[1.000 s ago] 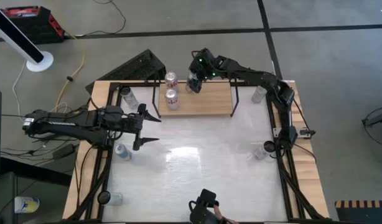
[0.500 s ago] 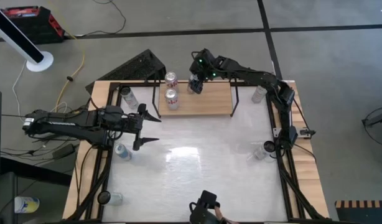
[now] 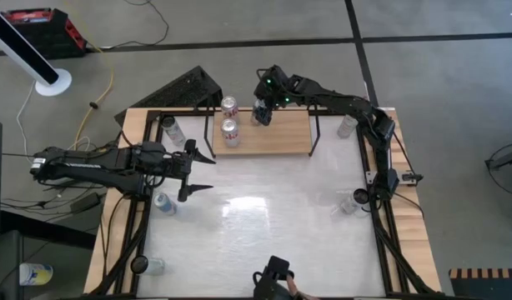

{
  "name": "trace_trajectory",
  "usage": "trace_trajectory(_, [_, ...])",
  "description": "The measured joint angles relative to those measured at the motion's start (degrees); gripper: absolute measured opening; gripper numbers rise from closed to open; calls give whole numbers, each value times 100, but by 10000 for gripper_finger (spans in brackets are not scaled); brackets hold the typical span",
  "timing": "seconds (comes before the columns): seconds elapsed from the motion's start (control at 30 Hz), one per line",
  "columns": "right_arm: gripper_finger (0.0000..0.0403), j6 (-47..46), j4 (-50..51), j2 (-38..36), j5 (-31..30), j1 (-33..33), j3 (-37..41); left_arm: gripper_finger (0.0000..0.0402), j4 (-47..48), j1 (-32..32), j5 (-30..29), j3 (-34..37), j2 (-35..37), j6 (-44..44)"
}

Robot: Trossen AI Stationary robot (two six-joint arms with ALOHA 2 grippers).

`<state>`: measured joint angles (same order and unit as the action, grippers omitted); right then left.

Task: Place canned beverage on shelf
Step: Put the right blue soda can on the shelf

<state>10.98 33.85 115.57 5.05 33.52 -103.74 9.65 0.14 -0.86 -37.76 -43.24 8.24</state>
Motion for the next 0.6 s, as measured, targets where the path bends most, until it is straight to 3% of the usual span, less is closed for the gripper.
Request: trace_trajectory(0.6, [312,-17,-238,-7,23,-4,0,347,-2,2,2,0,0,-10])
